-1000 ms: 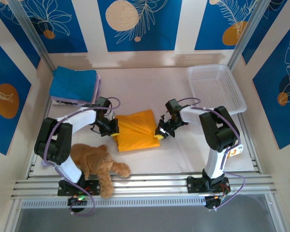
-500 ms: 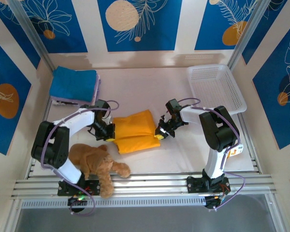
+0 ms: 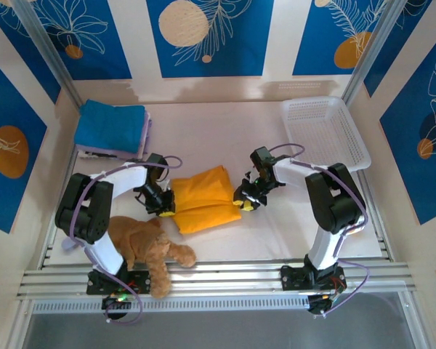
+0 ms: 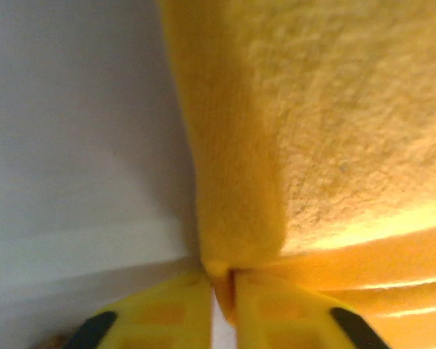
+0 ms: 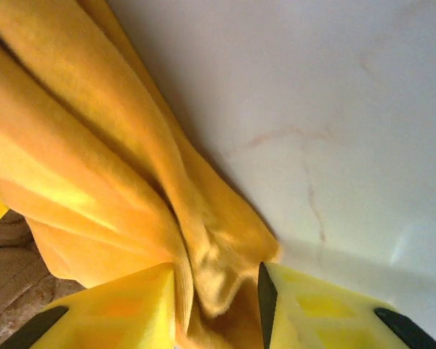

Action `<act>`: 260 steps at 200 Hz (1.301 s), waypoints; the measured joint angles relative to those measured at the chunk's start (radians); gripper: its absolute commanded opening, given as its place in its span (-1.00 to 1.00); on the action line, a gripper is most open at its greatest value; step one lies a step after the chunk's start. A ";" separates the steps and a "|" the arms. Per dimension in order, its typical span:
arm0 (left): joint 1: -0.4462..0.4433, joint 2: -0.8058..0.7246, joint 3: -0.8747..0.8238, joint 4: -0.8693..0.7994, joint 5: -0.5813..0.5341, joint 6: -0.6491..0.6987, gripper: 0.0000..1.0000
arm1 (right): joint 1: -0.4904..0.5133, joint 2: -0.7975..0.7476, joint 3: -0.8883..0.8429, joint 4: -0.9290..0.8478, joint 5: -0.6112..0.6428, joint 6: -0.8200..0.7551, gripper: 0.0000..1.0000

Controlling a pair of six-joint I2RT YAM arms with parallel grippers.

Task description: Fold and stack the t-shirts

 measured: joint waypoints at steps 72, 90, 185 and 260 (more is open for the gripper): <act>-0.029 -0.206 0.104 -0.071 -0.045 -0.039 -0.52 | 0.013 -0.143 0.083 -0.105 0.058 -0.001 -0.21; -0.100 -0.204 0.103 -0.058 -0.032 -0.080 -0.63 | 0.018 -0.101 0.131 -0.087 0.045 -0.004 -0.24; -0.267 -0.130 -0.079 0.076 -0.003 -0.205 -0.75 | 0.039 0.236 0.349 0.120 -0.049 0.042 -0.34; -0.267 -0.090 -0.110 0.121 0.013 -0.208 -0.76 | -0.008 0.305 0.349 0.191 0.005 0.162 -0.32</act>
